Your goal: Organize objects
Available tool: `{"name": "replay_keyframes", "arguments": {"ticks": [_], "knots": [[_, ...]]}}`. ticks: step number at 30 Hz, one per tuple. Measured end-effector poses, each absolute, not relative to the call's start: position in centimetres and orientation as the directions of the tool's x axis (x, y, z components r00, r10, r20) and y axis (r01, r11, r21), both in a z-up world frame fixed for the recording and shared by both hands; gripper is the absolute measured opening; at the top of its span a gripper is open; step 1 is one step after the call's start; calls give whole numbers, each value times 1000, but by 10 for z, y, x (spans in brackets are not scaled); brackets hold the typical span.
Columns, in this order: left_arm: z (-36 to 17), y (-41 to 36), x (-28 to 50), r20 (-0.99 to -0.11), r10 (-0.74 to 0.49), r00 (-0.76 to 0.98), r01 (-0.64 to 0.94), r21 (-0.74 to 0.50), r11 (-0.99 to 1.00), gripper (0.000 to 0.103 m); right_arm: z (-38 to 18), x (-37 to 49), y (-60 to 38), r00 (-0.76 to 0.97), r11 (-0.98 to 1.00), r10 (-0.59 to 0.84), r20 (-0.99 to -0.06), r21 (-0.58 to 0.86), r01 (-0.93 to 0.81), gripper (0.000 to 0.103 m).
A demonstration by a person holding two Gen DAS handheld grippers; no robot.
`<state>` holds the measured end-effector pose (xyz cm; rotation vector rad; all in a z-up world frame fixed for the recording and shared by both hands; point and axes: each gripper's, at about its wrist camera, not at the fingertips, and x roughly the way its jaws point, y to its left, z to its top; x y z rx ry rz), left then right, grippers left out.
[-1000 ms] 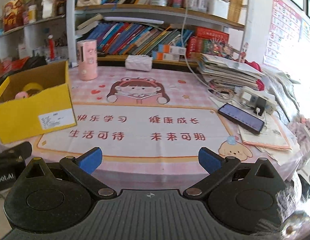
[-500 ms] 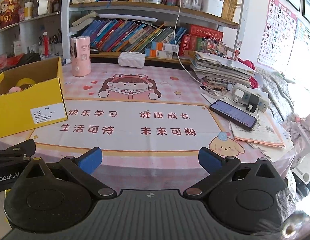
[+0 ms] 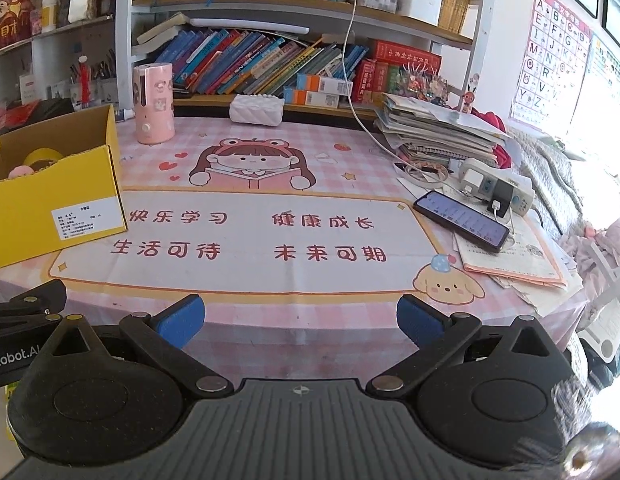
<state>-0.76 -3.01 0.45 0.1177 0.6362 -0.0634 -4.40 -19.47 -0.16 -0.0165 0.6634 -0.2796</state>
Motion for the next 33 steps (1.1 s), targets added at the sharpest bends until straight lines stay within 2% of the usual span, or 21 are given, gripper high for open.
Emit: {"name": "replay_keyframes", "arguments": {"ticks": [33], "knots": [[1, -32, -8, -615, -8, 789, 84, 96, 992, 102, -5, -45, -196, 738, 959, -273, -618, -110, 263, 103]]}}
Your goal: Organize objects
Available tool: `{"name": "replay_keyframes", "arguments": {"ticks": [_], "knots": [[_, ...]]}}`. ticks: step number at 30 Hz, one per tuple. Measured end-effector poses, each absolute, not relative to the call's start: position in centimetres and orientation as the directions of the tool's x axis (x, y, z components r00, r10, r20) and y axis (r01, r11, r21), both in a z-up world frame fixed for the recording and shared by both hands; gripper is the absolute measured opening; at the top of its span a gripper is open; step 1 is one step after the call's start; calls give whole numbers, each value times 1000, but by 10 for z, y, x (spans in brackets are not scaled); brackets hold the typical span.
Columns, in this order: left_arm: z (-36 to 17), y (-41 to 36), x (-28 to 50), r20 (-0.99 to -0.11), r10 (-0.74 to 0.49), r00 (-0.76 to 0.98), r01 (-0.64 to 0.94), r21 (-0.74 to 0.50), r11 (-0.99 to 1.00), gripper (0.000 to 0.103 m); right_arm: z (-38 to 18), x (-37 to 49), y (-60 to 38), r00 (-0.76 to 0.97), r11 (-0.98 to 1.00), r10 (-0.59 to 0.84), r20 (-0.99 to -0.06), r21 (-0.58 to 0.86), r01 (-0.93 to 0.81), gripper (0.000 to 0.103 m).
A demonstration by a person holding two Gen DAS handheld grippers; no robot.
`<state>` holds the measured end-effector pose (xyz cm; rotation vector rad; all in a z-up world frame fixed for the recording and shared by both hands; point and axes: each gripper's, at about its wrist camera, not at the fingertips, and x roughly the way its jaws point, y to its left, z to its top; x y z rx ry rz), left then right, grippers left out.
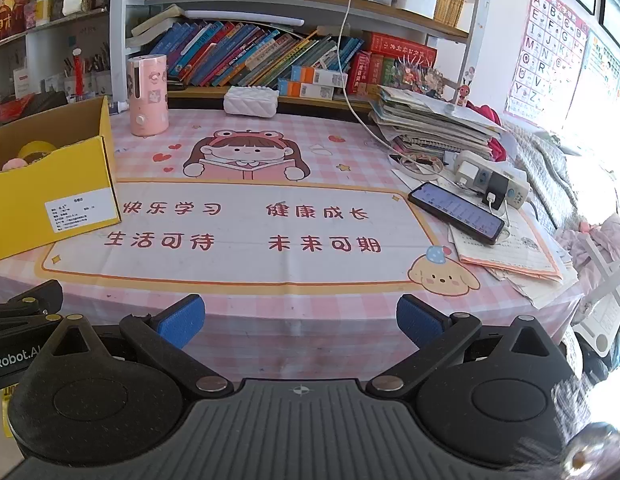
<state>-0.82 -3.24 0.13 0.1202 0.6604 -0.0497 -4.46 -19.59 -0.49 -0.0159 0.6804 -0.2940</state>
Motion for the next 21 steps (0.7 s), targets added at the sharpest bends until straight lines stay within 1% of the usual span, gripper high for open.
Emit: {"name": "replay_keyframes", "arguments": {"ticks": [21], "knots": [[-1, -29, 0, -648, -12, 761, 73, 68, 995, 102, -5, -42, -195, 738, 958, -276, -615, -119, 259, 101]]}}
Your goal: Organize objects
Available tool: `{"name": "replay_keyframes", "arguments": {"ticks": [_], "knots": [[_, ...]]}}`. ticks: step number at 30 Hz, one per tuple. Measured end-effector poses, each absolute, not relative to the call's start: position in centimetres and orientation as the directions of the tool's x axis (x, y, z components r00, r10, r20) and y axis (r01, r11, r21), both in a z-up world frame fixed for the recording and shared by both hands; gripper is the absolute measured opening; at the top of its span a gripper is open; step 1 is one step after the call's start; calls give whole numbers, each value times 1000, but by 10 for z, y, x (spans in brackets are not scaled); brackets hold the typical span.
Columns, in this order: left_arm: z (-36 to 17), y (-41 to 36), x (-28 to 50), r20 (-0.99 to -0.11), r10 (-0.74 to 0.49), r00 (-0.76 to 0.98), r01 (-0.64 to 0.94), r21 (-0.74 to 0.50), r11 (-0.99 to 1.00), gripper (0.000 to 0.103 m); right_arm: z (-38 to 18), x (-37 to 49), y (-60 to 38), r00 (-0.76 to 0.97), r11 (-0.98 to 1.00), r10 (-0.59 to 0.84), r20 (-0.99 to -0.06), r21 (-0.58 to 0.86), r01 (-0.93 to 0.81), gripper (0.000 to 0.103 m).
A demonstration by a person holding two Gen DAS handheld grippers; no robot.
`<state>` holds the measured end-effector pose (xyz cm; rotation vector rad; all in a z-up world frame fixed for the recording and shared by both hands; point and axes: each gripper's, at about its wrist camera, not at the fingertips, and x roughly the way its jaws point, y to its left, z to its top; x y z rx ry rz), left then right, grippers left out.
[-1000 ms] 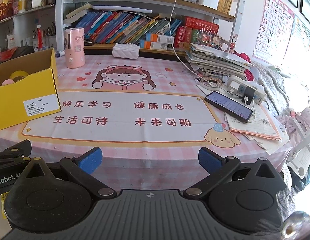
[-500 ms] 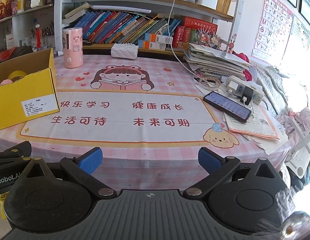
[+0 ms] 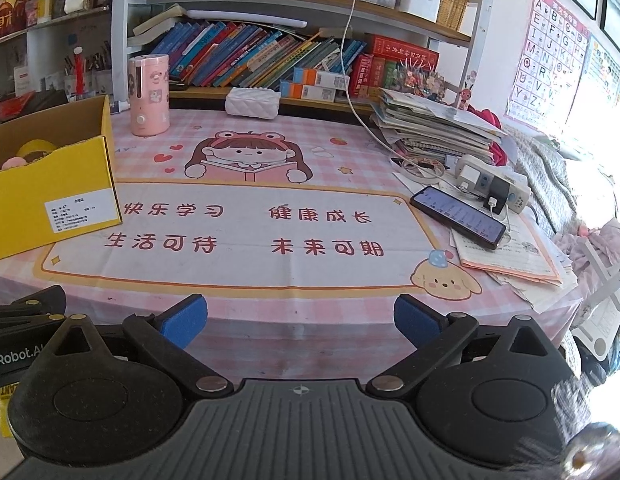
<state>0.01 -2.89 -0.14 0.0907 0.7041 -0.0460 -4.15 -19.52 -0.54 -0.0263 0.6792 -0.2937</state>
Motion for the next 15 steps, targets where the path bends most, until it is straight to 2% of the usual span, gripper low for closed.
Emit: {"name": "replay_keyframes", "arguments": {"ticks": [15], "knots": [[-2, -26, 5, -649, -17, 760, 73, 59, 996, 102, -5, -38, -192, 737, 958, -279, -616, -122, 260, 101]]}}
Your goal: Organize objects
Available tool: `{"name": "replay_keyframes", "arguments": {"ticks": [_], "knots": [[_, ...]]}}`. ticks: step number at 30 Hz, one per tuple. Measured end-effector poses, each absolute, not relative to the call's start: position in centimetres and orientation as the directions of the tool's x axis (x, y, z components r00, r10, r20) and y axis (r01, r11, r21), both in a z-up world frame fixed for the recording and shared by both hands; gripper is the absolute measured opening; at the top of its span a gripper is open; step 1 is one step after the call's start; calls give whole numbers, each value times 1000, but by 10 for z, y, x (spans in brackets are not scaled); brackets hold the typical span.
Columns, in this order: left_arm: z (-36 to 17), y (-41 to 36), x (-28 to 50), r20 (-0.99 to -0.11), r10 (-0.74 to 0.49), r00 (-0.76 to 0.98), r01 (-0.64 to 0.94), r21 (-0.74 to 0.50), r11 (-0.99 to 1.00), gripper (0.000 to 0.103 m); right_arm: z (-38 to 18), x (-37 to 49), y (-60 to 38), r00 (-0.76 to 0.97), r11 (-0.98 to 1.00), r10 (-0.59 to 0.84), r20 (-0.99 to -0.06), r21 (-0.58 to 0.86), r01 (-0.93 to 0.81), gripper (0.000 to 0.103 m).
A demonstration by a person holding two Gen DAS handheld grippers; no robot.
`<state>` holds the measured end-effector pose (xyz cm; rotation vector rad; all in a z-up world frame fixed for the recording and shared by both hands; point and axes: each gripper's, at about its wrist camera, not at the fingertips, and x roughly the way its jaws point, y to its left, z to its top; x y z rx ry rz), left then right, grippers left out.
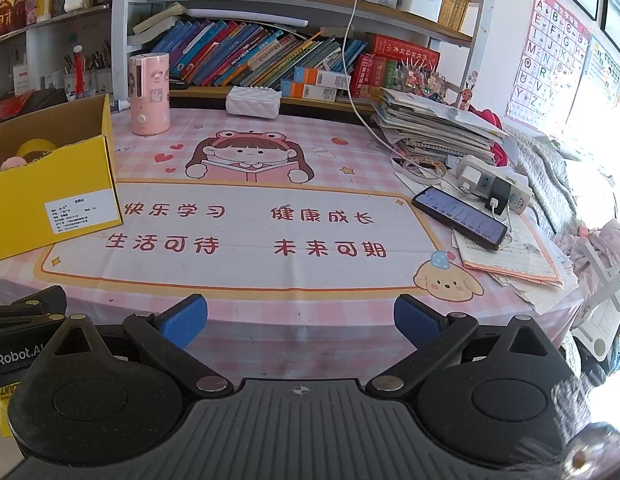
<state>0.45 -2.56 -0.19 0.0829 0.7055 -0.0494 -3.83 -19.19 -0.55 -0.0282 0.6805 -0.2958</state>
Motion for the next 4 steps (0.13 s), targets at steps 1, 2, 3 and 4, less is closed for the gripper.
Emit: {"name": "replay_keyframes", "arguments": {"ticks": [1, 2, 3, 4], "knots": [[-2, -25, 5, -648, -17, 761, 72, 58, 996, 102, -6, -38, -192, 738, 958, -279, -615, -122, 260, 101], [-1, -25, 6, -647, -17, 762, 71, 57, 996, 102, -6, -38, -192, 737, 958, -278, -616, -123, 259, 101], [-1, -25, 7, -647, -18, 762, 71, 55, 996, 102, -6, -37, -191, 737, 958, -278, -616, -123, 258, 101], [-1, -25, 8, -648, -20, 762, 71, 54, 996, 102, -6, -37, -191, 736, 959, -276, -618, -123, 256, 101]]}}
